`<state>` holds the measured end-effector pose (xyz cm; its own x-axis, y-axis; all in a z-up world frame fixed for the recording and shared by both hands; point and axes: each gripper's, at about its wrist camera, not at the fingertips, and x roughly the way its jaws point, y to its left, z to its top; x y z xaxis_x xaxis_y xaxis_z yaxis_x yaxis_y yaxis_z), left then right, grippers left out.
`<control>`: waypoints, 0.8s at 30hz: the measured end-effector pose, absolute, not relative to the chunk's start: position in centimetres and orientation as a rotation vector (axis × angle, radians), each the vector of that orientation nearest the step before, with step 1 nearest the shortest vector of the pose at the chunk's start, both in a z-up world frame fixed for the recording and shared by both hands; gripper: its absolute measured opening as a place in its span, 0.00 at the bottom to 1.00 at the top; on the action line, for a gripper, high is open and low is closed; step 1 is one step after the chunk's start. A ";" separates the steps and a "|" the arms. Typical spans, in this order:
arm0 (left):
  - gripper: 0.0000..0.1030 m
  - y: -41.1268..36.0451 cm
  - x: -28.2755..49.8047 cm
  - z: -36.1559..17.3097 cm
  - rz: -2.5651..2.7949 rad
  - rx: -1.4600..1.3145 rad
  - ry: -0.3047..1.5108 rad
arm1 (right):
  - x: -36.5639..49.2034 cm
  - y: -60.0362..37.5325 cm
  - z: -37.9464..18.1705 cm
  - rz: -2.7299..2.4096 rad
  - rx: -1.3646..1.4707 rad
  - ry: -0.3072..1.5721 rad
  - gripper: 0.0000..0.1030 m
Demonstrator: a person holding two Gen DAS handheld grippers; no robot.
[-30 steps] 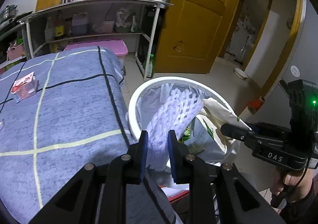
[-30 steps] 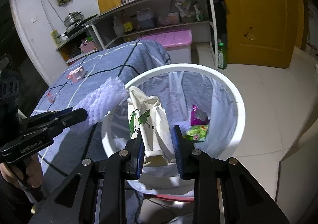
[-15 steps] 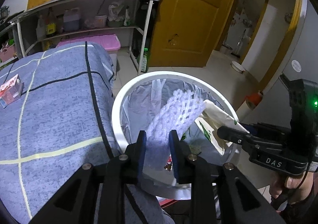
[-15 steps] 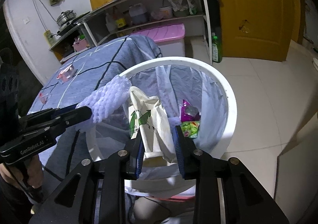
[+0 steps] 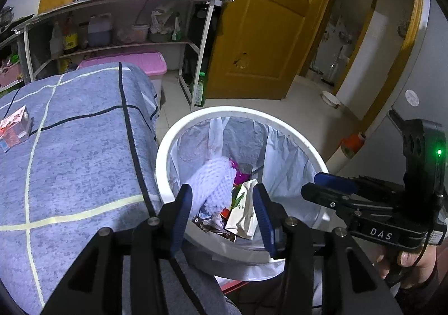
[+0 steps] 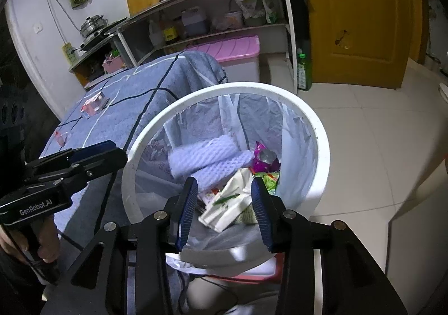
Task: Collect trash
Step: 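Lower paper bag and foam sleeve into the bin and open both grippers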
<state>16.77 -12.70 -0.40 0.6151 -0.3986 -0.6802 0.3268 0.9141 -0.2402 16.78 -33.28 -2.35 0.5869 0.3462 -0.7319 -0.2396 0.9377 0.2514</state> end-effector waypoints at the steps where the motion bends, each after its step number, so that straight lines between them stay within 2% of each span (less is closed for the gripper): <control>1: 0.45 -12.6 16.7 -0.2 -0.418 -0.098 0.802 | 16.6 -33.2 -2.2 0.344 0.129 0.875 0.40; 24: 0.45 -7.3 11.2 1.6 -0.338 -0.132 0.725 | 12.5 -27.3 1.3 0.507 0.057 0.782 0.40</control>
<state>11.24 -7.33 1.61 0.6971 -0.3472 -0.6273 0.2565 0.9378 -0.2341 12.46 -27.27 1.33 0.5961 0.4572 -0.6600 -0.4159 0.8790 0.2334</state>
